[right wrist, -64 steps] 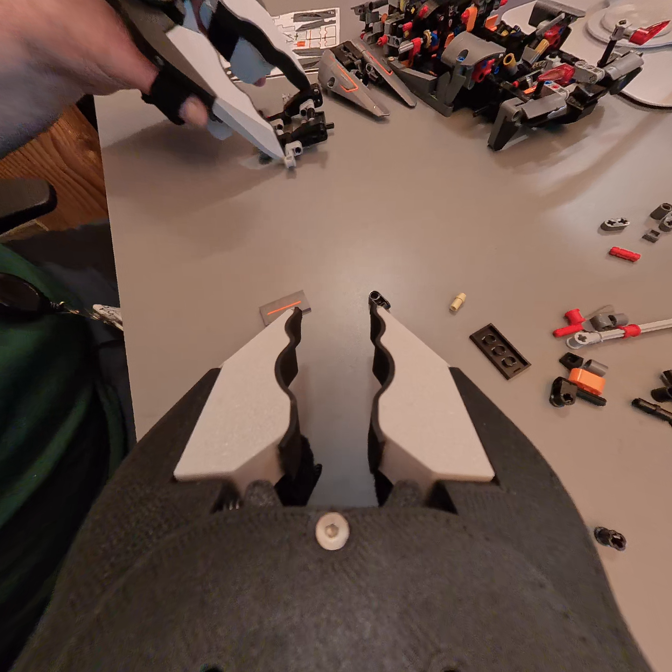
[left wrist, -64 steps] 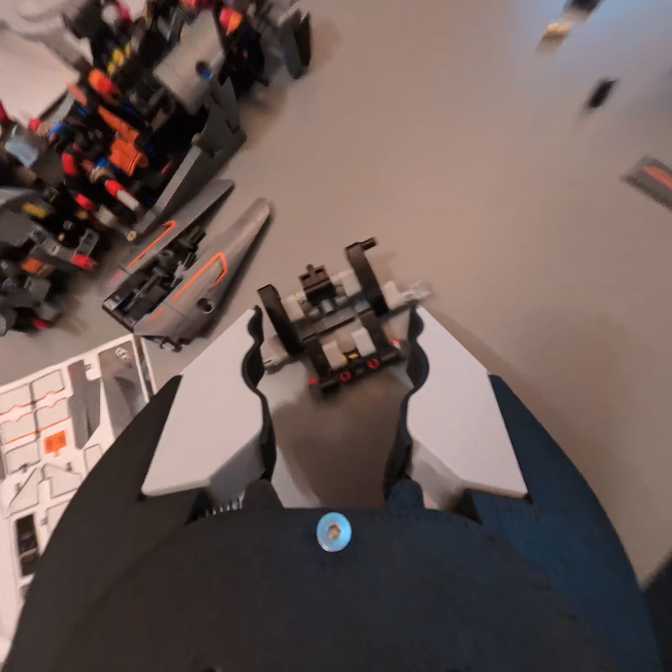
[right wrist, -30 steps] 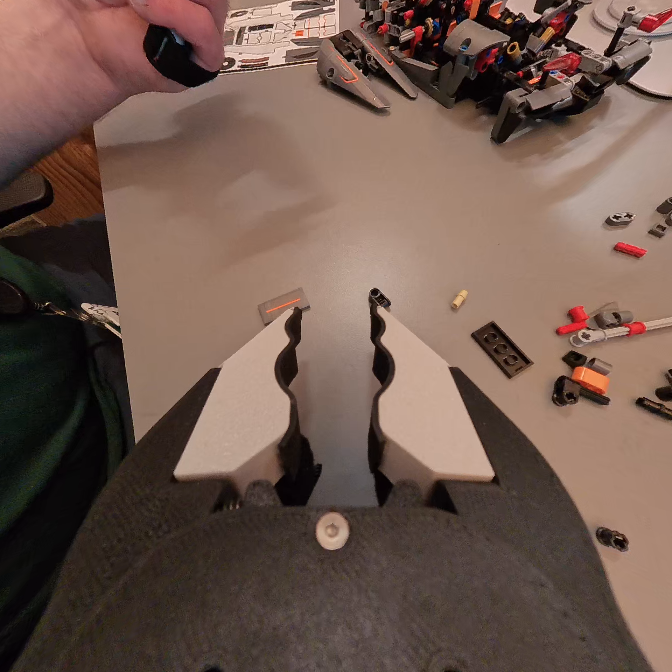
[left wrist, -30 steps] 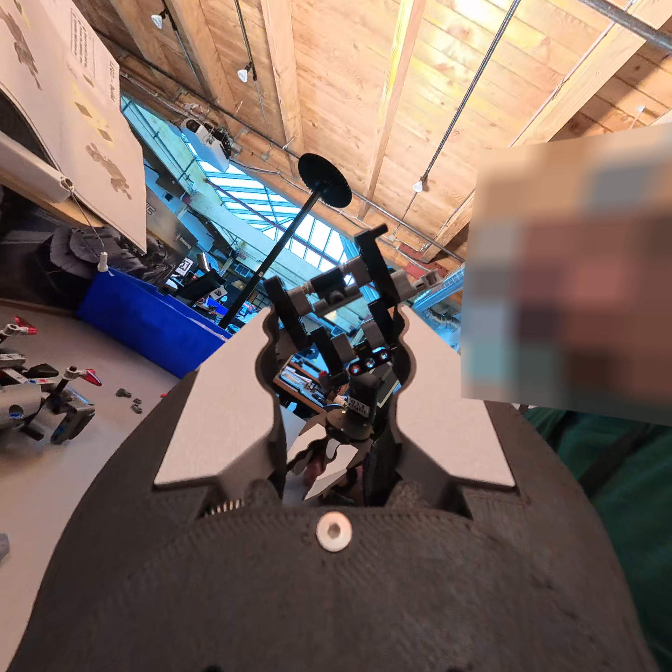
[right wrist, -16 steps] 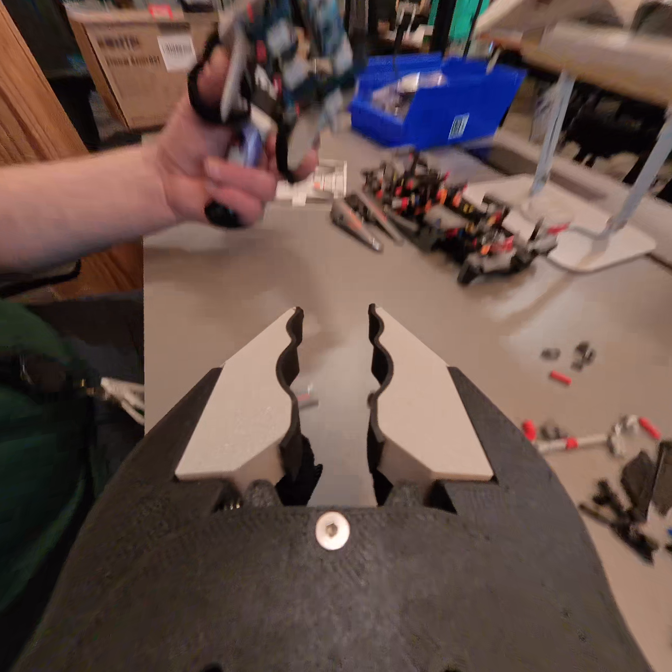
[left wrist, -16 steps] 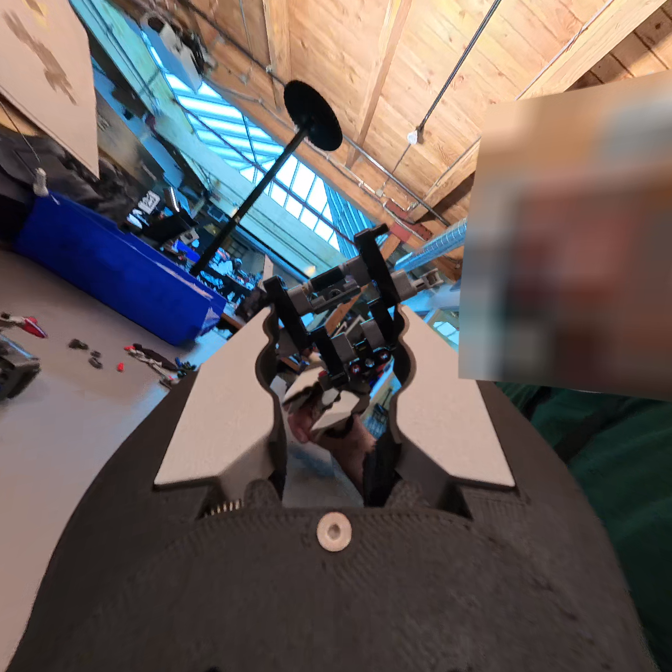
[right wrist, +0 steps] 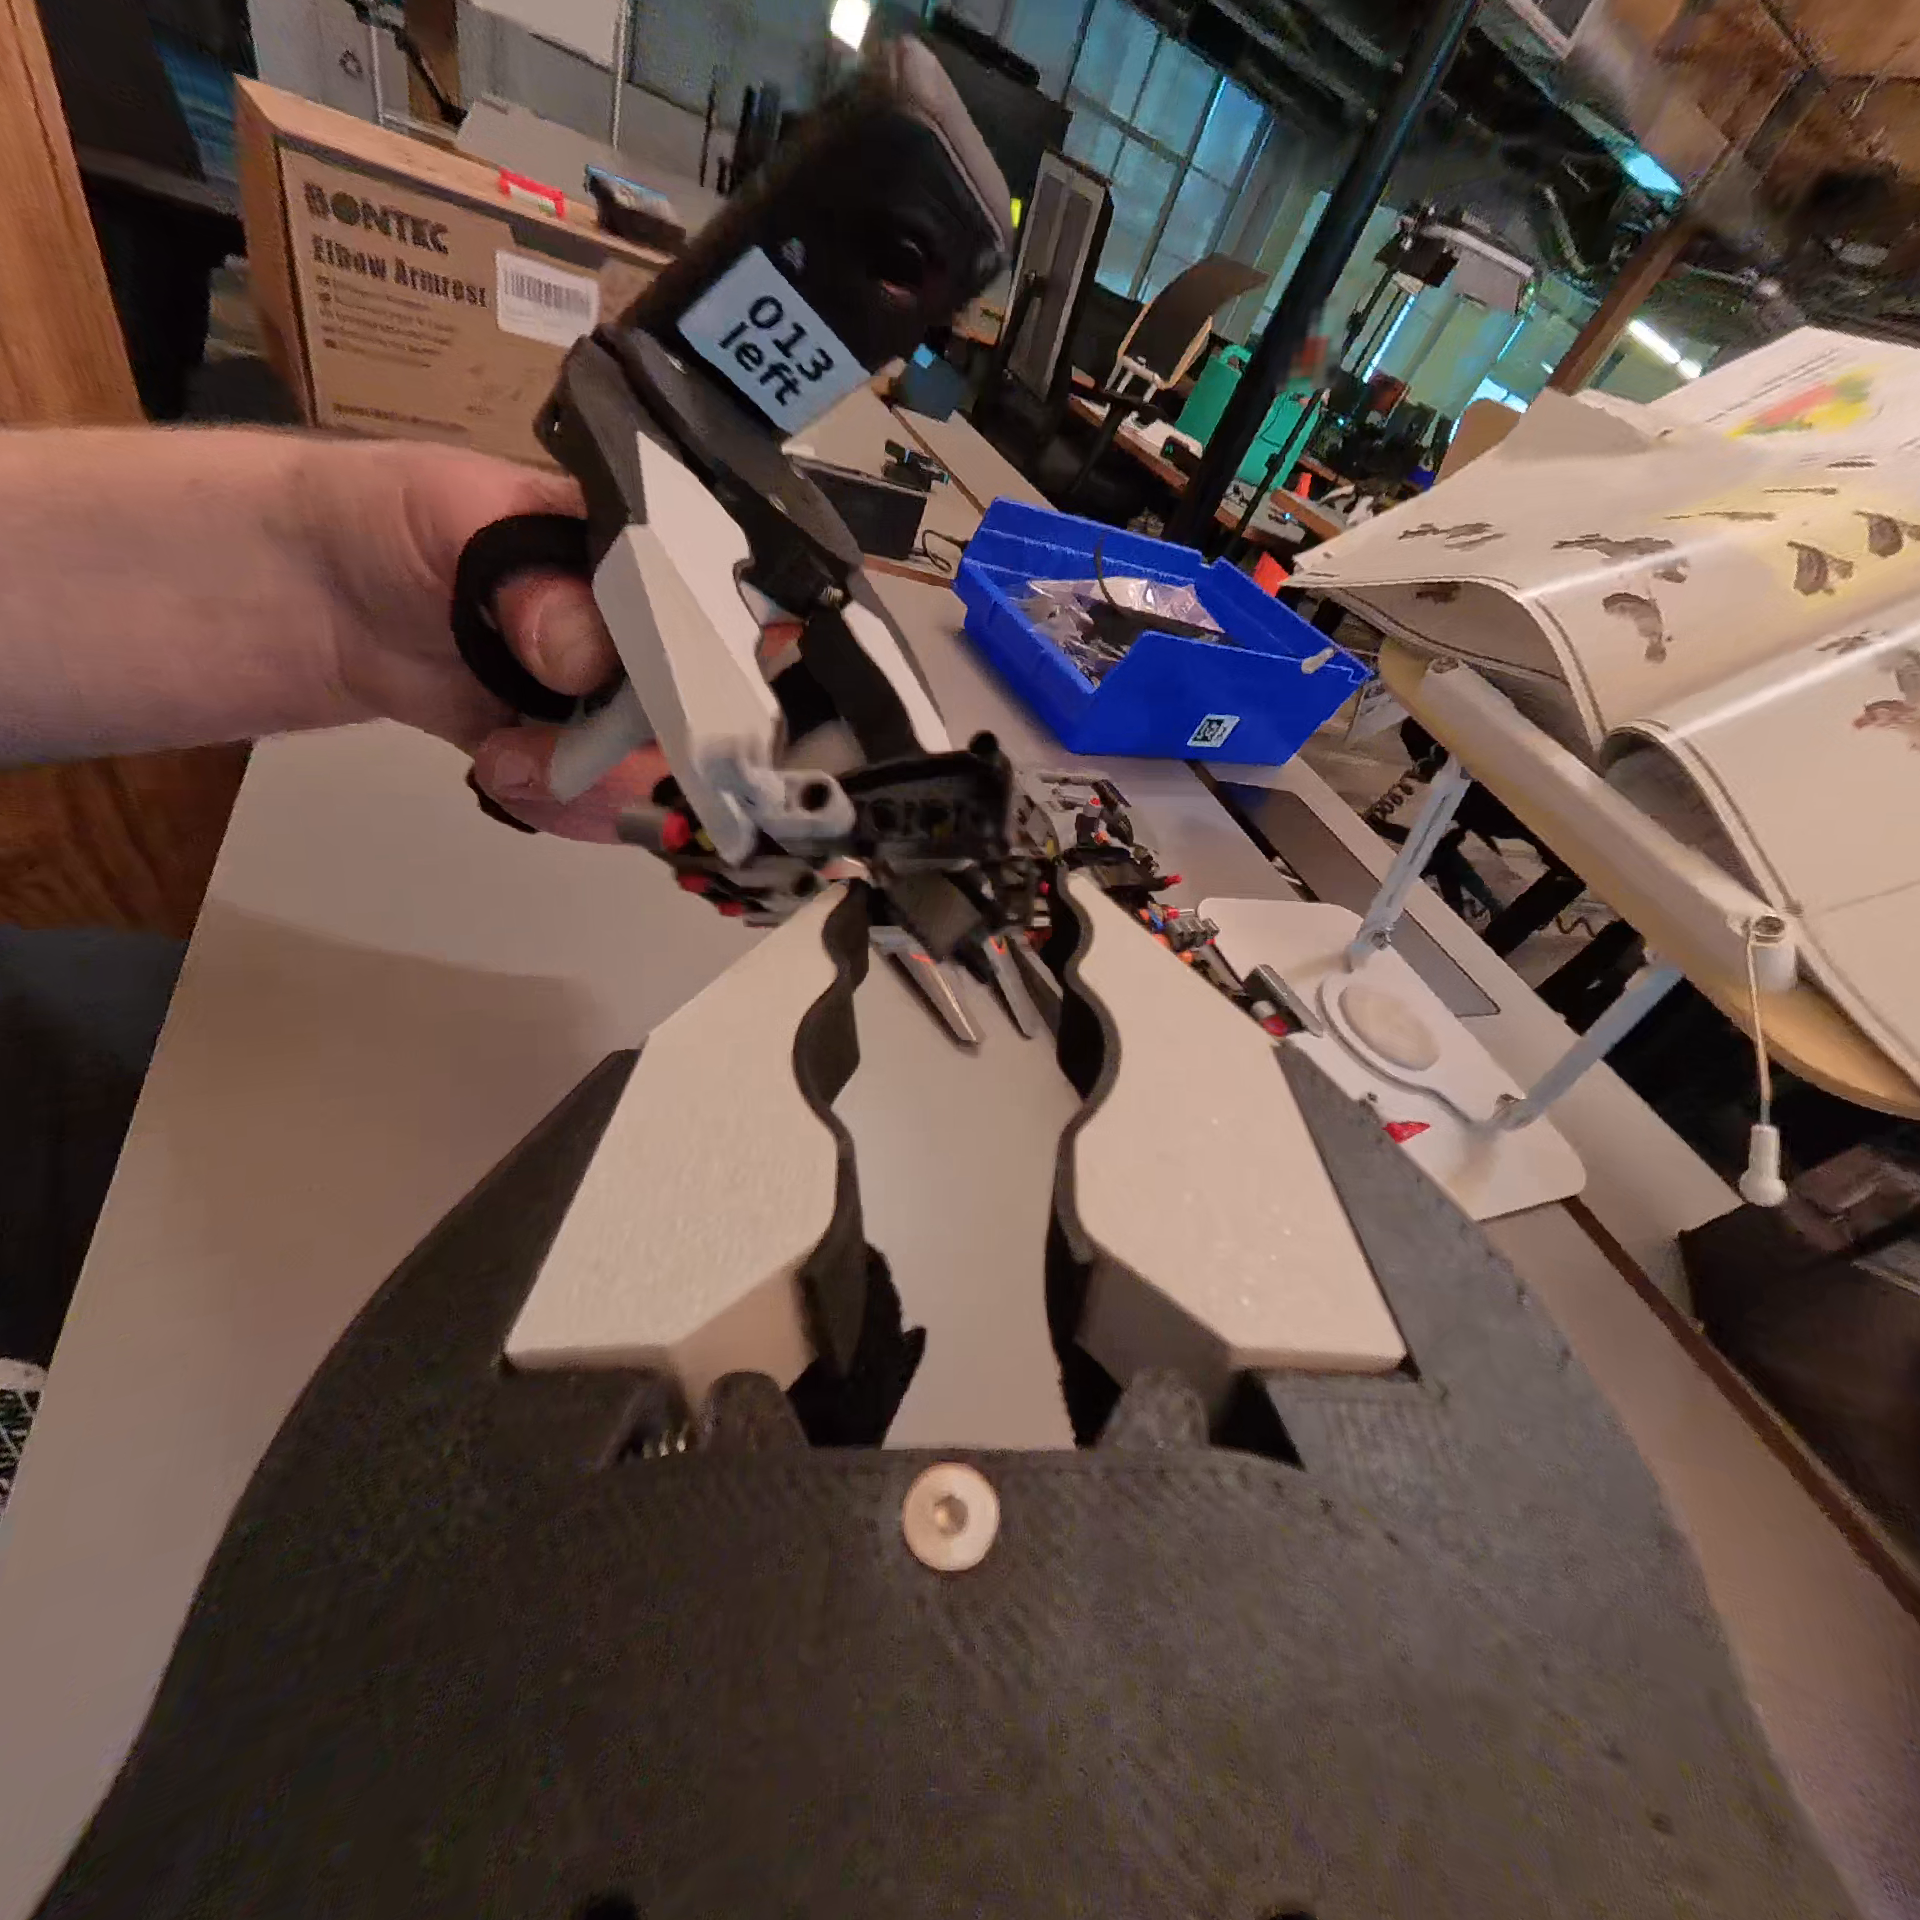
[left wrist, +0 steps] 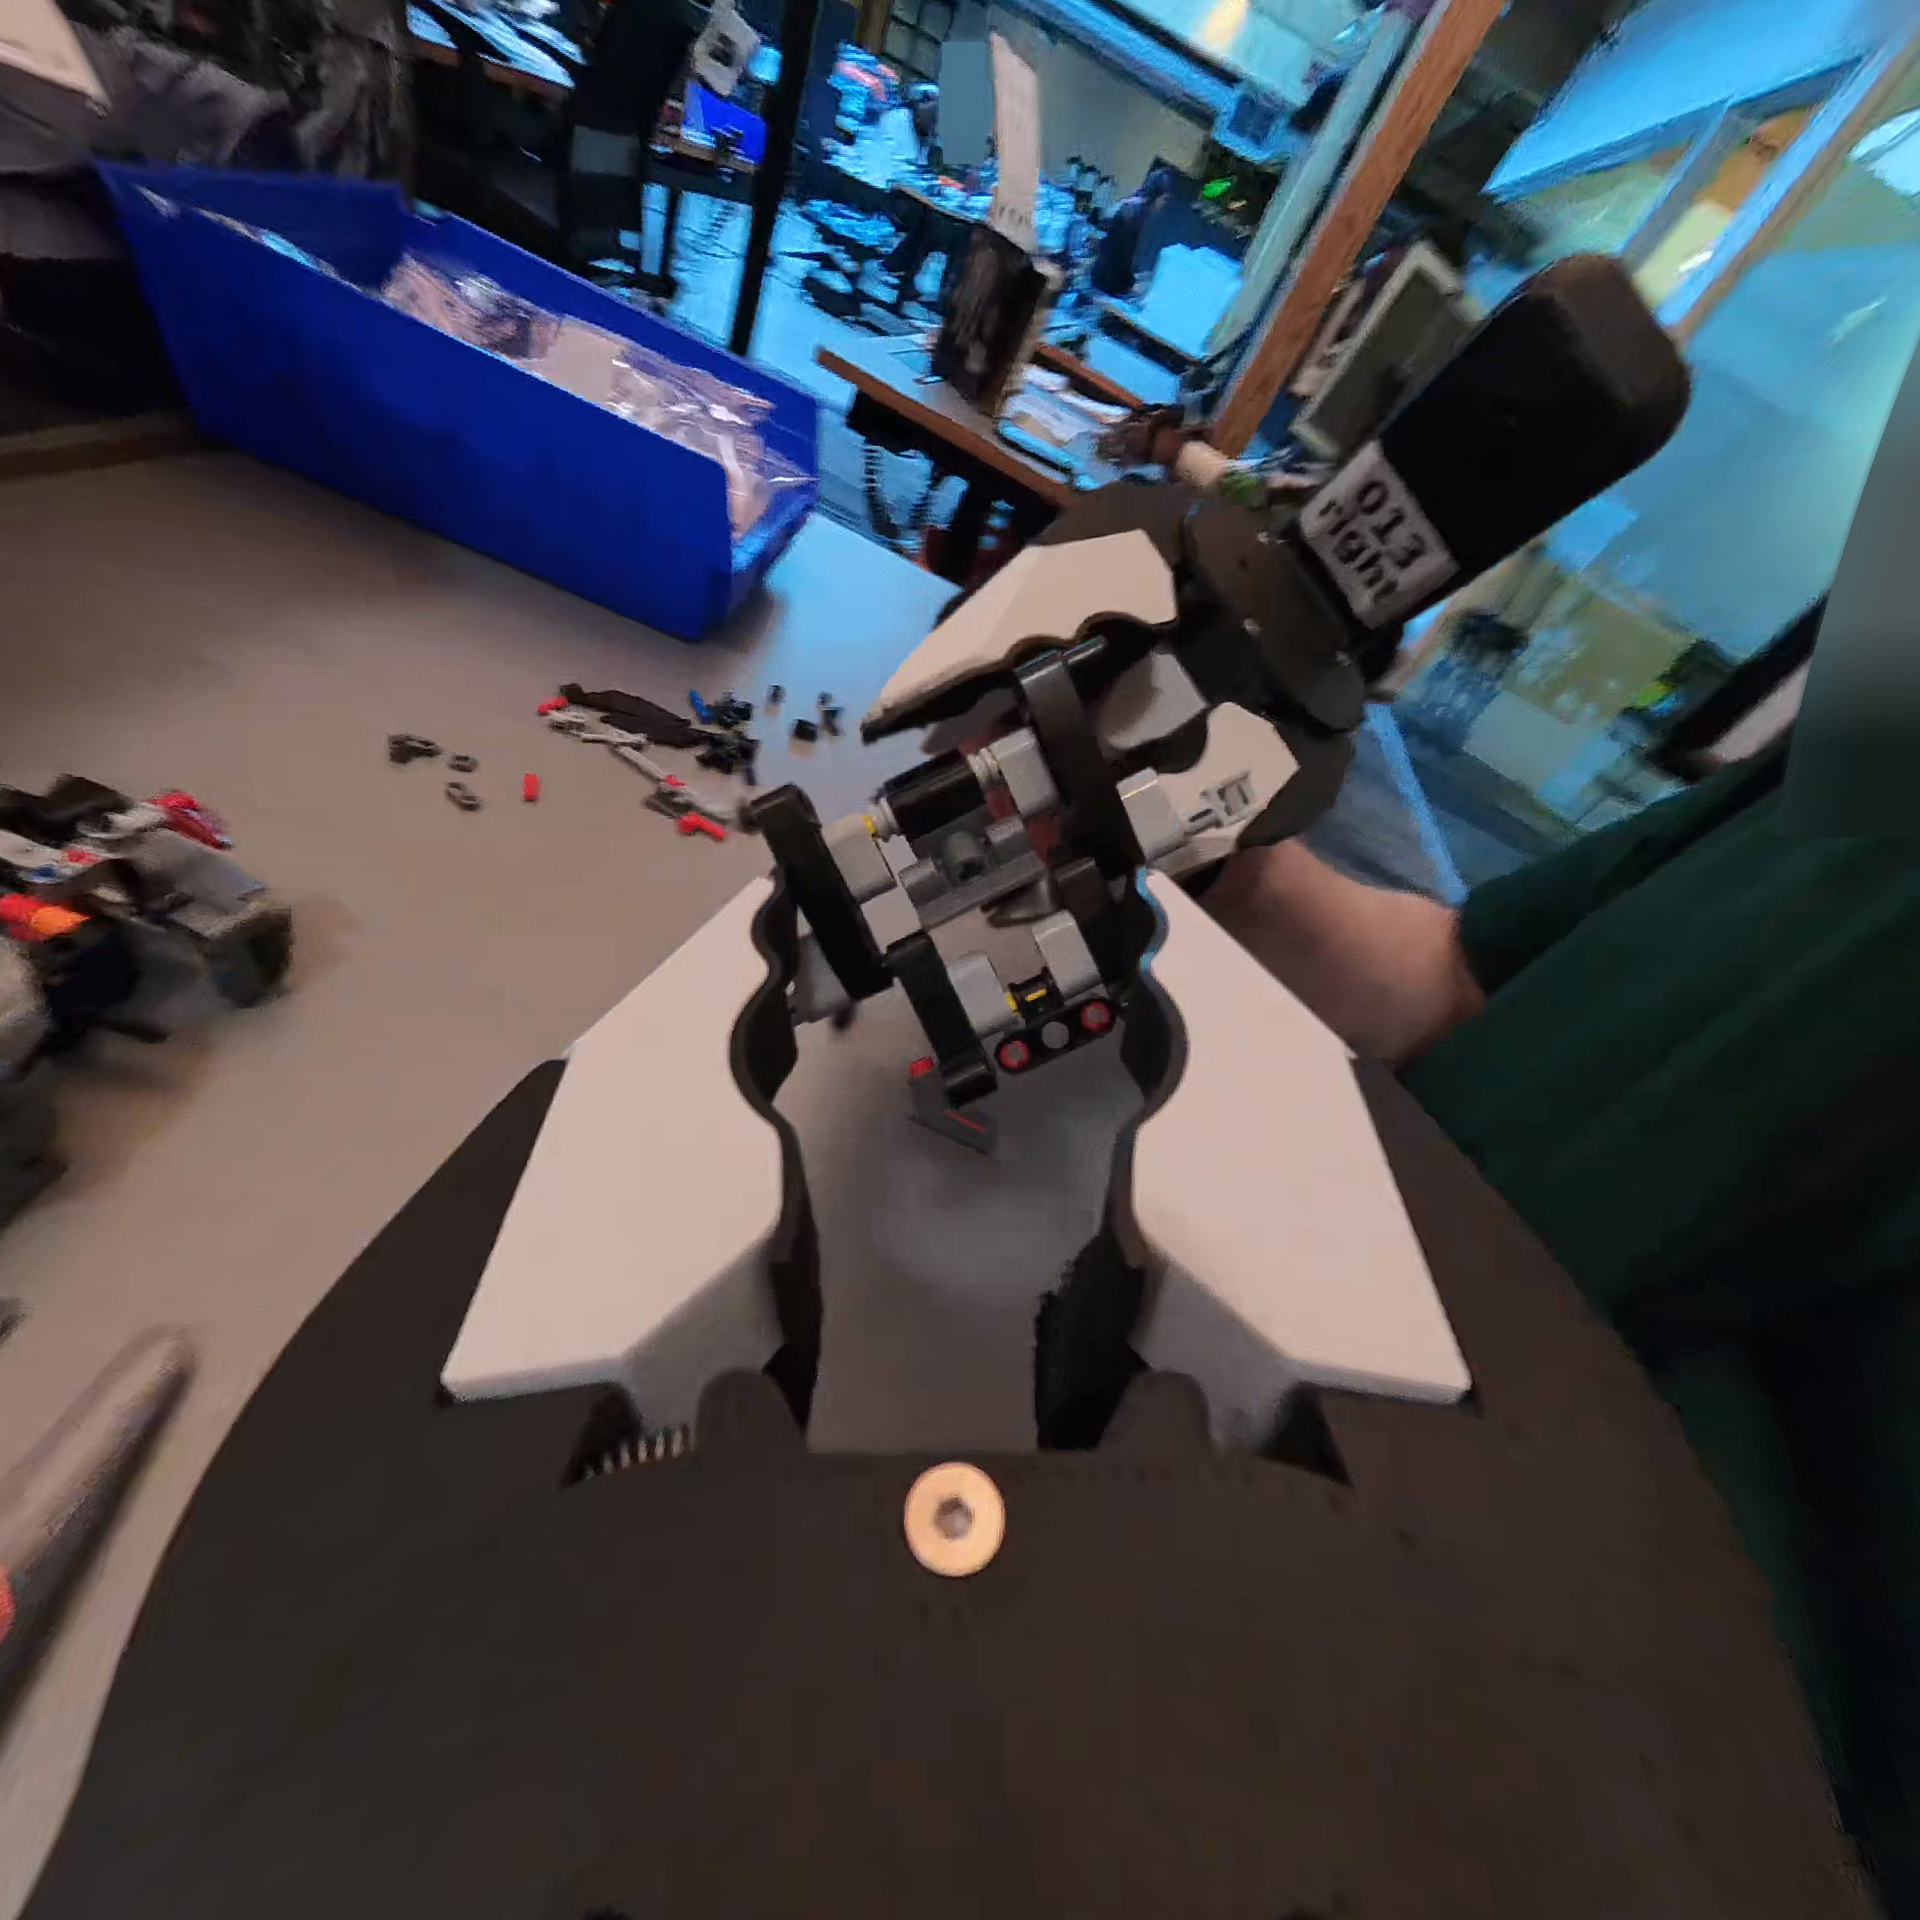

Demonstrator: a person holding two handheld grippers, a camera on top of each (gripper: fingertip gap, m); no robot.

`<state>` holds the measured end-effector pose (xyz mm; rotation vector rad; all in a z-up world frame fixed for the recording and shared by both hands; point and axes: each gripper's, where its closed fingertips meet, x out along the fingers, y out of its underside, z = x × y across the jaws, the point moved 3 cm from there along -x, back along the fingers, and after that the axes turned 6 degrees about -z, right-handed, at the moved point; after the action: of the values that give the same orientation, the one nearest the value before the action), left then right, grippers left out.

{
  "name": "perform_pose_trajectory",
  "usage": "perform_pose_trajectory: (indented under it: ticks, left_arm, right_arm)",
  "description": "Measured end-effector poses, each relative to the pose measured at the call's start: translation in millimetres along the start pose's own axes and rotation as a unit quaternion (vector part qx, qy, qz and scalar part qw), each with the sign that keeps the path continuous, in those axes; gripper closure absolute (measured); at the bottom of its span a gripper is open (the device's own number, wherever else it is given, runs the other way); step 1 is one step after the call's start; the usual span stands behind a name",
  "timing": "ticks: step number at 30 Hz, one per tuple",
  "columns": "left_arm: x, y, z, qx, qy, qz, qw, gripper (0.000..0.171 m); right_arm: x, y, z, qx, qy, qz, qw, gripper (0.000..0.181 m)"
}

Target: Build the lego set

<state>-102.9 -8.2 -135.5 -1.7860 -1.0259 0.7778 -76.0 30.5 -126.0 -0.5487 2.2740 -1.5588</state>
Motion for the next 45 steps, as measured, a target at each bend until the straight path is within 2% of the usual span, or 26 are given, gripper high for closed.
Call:
perform_pose_trajectory:
  ticks: [1, 4, 7, 10, 12, 14, 16, 19, 21, 25, 27, 29, 34, 40, 45]
  left_arm:
    - [-1, 1, -3, -0.025, 0.031, -0.001, 0.999, 0.111]
    - [-1, 2, -2, -0.105, 0.089, -0.019, 0.99, 0.111]
    - [-1, 9, -1, -0.153, 0.129, -0.008, 0.98, 0.112]
    - [-2, 5, 3, -0.193, 0.156, -0.03, 0.968, 0.111]
    - [-4, 1, 10, -0.199, 0.149, -0.05, 0.967, 0.108]
    - [-12, -8, 14, -0.169, 0.13, -0.09, 0.973, 0.098]
    - [-20, -12, 18, -0.119, 0.086, -0.121, 0.982, 0.096]
    - [-23, -5, 19, -0.016, 0.011, -0.131, 0.991, 0.096]
    - [-15, 1, 18, 0.072, -0.047, -0.124, 0.989, 0.096]
    - [0, -6, 20, 0.242, -0.169, -0.108, 0.949, 0.097]
    - [3, -14, 12, 0.295, -0.175, -0.127, 0.931, 0.107]
    - [-2, -25, 10, 0.307, -0.184, -0.154, 0.921, 0.124]
    - [-13, -38, 13, 0.262, -0.148, -0.18, 0.936, 0.156]
    - [-20, -48, 31, 0.078, -0.053, -0.195, 0.976, 0.156]
    - [-24, -53, 36, -0.043, 0.063, -0.213, 0.974, 0.156]
  right_arm:
    - [0, 0, -1, -0.006, -0.002, 0.006, 1.0, 0.148]
    - [4, -2, 6, -0.027, -0.032, 0.018, 0.999, 0.164]
    - [6, 1, 8, -0.029, -0.056, 0.046, 0.997, 0.164]
    - [9, 2, 2, 0.037, -0.064, 0.044, 0.996, 0.164]
    - [11, 5, -7, 0.087, -0.046, 0.044, 0.994, 0.165]
    - [11, 5, -18, 0.147, -0.03, 0.028, 0.988, 0.165]
    - [9, 4, -29, 0.21, -0.019, 0.002, 0.977, 0.165]
    - [9, 4, -40, 0.294, -0.014, -0.037, 0.955, 0.164]
    - [11, 4, -42, 0.337, -0.015, -0.054, 0.94, 0.164]
    - [17, 2, -42, 0.406, -0.029, -0.088, 0.909, 0.164]
    - [17, 2, -44, 0.435, -0.03, -0.103, 0.894, 0.164]
    - [17, 3, -44, 0.449, -0.031, -0.107, 0.887, 0.164]
    - [21, 6, -35, 0.465, -0.05, -0.105, 0.877, 0.164]
    - [22, 3, -28, 0.492, -0.076, -0.138, 0.856, 0.165]
    - [22, -7, -21, 0.477, -0.082, -0.169, 0.859, 0.164]
